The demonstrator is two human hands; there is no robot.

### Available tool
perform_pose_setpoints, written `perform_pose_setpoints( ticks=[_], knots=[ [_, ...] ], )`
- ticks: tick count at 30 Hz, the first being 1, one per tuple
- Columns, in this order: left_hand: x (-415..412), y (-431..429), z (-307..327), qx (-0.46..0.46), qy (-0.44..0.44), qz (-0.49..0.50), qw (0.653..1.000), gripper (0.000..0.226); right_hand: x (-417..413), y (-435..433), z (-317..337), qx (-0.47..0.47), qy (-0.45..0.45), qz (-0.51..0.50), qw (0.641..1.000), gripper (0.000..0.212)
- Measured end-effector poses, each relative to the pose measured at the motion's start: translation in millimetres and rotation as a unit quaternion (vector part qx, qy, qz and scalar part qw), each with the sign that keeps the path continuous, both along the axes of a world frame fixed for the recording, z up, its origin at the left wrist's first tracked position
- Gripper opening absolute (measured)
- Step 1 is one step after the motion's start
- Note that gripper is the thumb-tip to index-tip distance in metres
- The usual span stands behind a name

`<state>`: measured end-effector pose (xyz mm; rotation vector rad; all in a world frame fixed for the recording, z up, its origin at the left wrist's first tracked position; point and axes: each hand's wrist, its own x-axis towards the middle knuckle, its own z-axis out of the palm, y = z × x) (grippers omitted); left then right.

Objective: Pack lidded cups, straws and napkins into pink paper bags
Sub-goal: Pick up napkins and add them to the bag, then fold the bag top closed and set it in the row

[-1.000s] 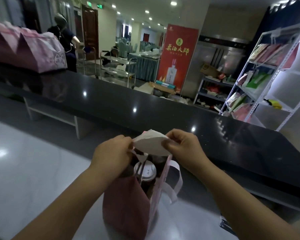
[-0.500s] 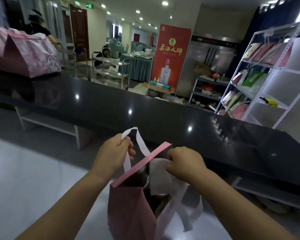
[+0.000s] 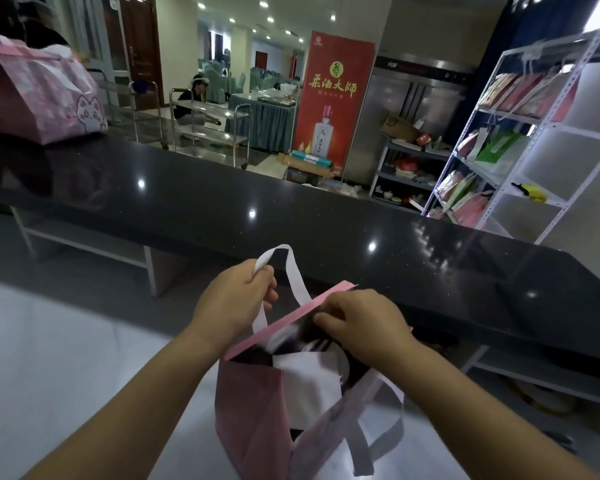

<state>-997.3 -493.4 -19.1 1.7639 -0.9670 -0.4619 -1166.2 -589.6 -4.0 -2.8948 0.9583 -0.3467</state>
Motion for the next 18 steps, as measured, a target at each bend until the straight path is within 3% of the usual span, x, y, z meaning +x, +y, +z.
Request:
perform_pose_setpoints(
  ticks=[5, 7, 9, 11, 14, 18],
  knots=[
    [-5, 10, -5, 0.067, -0.102, -0.051, 0.991, 0.017, -37, -27, 2, 0.049, -0.124, 0.009, 0.991, 0.008],
    [-10, 17, -4, 0.104, -0.148, -0.086, 0.980, 0.013, -48, -38, 1, 0.075, -0.113, 0.040, 0.990, 0.032],
    [-19, 24, -6, 0.118, -0.176, -0.126, 0.969, 0.051, -58, -46, -1, 0.121, -0.059, 0.062, 0.989, 0.080],
    [-32, 31, -8, 0.117, -0.241, -0.153, 0.951, 0.082, -62, -49, -5, 0.145, 0.012, 0.078, 0.986, 0.111],
    [-49, 40, -9, 0.106, -0.343, -0.168, 0.918, 0.100, -60, -51, -11, 0.123, 0.119, 0.104, 0.980, 0.120],
    [-60, 50, -13, 0.106, -0.389, -0.191, 0.895, 0.115, -50, -50, -8, 0.063, 0.183, 0.120, 0.974, 0.128]
  ],
)
